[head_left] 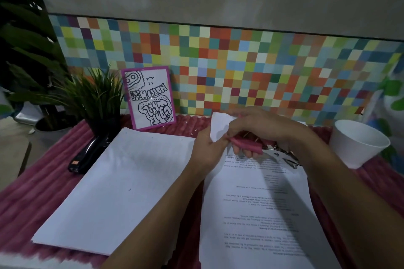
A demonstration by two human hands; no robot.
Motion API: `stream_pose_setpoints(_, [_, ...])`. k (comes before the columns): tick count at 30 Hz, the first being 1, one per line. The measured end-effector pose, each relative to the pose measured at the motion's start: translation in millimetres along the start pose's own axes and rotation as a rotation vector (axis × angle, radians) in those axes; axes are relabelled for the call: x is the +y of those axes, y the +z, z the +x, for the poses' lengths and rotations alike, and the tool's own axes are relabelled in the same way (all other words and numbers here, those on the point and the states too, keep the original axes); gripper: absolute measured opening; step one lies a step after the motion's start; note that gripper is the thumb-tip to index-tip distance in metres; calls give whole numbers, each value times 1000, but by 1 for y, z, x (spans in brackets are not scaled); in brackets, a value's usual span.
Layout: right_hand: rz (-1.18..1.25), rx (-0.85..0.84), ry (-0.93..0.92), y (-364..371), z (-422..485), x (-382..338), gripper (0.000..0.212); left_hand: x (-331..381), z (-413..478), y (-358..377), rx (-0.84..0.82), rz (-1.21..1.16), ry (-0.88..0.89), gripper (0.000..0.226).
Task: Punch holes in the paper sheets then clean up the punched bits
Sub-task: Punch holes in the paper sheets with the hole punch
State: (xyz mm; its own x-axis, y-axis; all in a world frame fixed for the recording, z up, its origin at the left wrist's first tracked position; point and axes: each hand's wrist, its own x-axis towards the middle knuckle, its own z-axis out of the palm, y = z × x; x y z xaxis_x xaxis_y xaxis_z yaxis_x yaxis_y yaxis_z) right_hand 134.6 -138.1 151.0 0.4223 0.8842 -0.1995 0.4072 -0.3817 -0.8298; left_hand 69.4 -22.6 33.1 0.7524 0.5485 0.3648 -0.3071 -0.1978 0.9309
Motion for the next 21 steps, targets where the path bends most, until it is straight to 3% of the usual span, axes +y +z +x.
stream_pose_setpoints(7, [183, -51, 2, -10, 3, 11, 34, 0, -2, 5, 38, -3, -75, 14])
stream_pose_setpoints(11, [231, 79, -33, -14, 2, 17, 33, 1, -3, 6, 42, -46, -82, 12])
stream_pose_setpoints(21, [96, 162, -131, -8, 0, 15, 34, 5, 1, 7, 15, -38, 4, 21])
